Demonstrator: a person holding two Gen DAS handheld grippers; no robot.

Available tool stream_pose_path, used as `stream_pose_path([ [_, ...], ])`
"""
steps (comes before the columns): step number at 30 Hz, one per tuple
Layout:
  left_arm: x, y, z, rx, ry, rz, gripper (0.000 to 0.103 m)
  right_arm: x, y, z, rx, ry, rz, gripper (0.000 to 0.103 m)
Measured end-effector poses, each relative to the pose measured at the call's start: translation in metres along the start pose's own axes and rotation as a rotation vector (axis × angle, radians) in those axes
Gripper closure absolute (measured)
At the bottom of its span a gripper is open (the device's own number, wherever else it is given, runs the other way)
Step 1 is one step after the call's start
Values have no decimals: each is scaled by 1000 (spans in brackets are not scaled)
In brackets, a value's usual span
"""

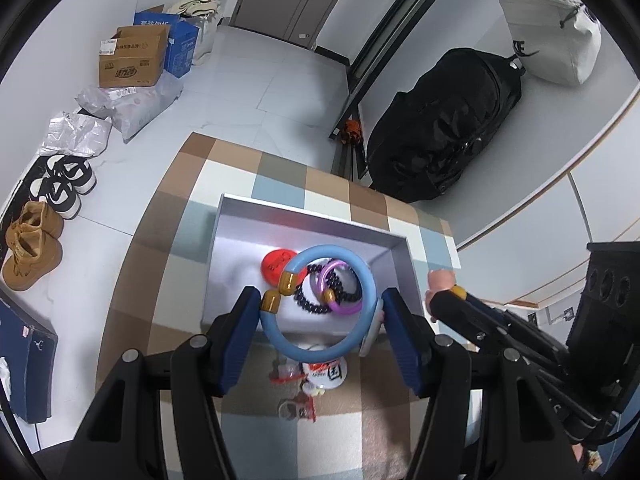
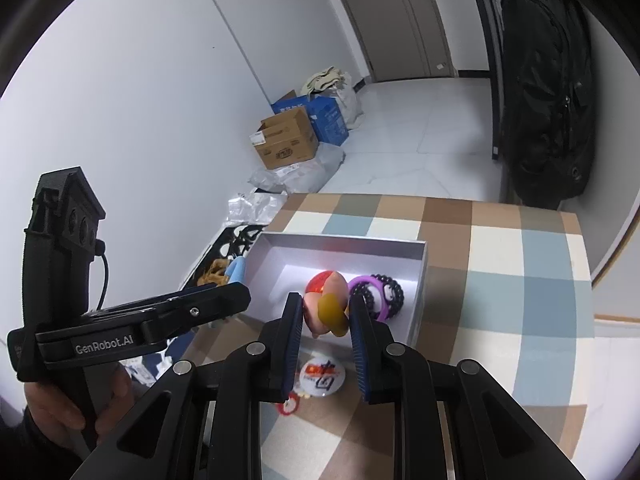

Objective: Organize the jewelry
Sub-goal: 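Lower the blue ring and pig figure into the silver box and open both tools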

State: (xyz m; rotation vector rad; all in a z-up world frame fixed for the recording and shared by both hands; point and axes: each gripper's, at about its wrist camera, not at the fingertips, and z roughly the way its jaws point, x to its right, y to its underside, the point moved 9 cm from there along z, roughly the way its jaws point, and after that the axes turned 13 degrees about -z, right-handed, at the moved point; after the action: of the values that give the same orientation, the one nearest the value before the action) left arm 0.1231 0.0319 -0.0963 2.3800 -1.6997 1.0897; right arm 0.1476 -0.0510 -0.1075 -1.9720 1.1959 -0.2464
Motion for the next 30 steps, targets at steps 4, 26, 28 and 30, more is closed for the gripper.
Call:
stream_pose_path([
  [4,1,-6,7,-10,4,-13,46,9,-7,7,2,-1,22,81],
  [26,-3,-17,39,-81,-36,-54,46,40,-13,40,-52,-19,115,81],
  [28,-5,-17,41,-93,-29,-70,46,40,-11,41,-62,-21,116,81],
  [30,-6,-17,43,-105,-24,-87,46,41,-9,43,-74,-22,119,81],
])
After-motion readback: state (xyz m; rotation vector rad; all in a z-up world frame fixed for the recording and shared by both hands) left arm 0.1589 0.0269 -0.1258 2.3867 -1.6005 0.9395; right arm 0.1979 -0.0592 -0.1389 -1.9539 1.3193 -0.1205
